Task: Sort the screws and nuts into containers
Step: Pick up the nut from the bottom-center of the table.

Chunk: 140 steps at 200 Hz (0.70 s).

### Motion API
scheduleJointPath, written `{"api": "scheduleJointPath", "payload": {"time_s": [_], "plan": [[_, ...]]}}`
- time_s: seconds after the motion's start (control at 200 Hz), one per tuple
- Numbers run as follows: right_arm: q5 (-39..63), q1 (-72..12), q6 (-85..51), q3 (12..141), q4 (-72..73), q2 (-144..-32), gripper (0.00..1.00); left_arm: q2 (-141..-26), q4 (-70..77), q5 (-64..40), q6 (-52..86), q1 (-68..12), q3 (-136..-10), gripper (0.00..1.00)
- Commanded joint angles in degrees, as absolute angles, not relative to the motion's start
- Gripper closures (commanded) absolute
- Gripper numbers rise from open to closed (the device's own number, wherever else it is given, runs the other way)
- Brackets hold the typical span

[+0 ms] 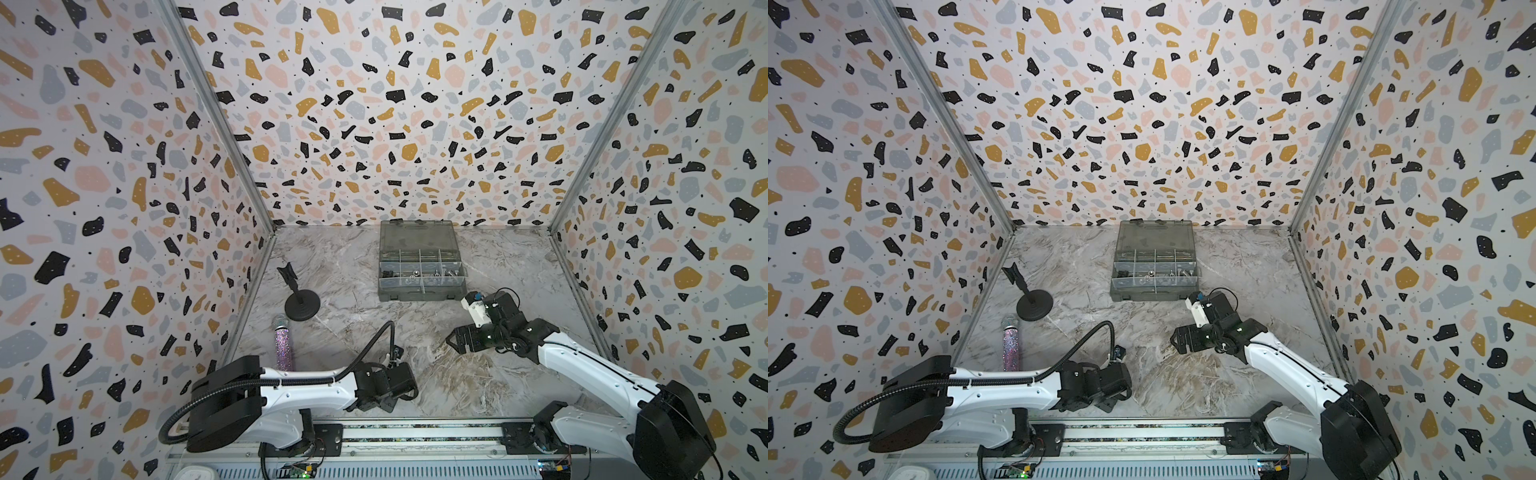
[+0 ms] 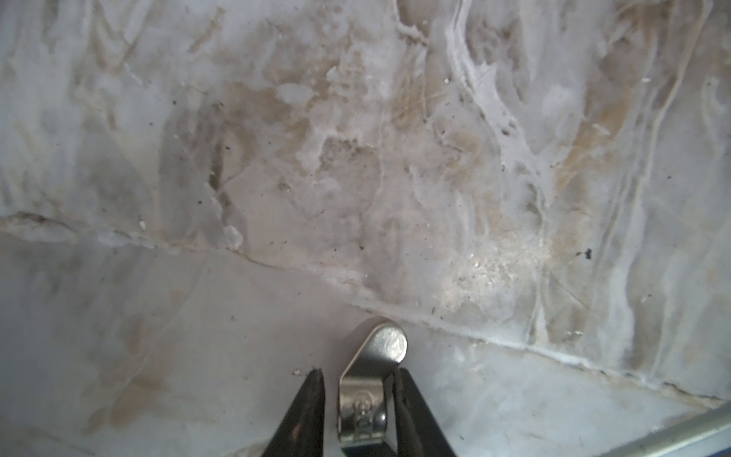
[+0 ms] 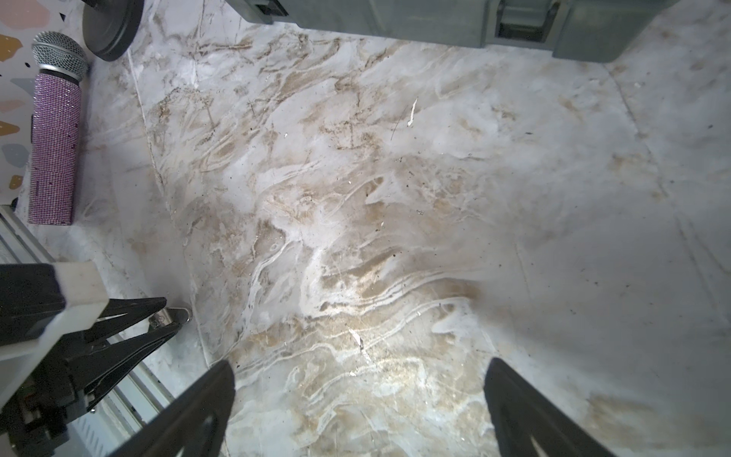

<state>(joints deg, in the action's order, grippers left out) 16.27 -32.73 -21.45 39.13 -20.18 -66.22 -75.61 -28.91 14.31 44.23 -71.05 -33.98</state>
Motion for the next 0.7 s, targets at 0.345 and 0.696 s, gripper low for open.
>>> {"api": "scheduleJointPath", "payload": {"time_s": [0.345,0.696], "plan": [[15.98,-32.49,-21.52,39.87,-22.72,-64.35,0.01,-76.46,-31.56,15.50,44.47,-70.62,-35.41,0.84],[15.79,-28.56,-19.61,44.67,-26.76,-62.50,0.01,-77.32,-34.63,17.84,37.35,-61.77,-44.69,0.84]]}}
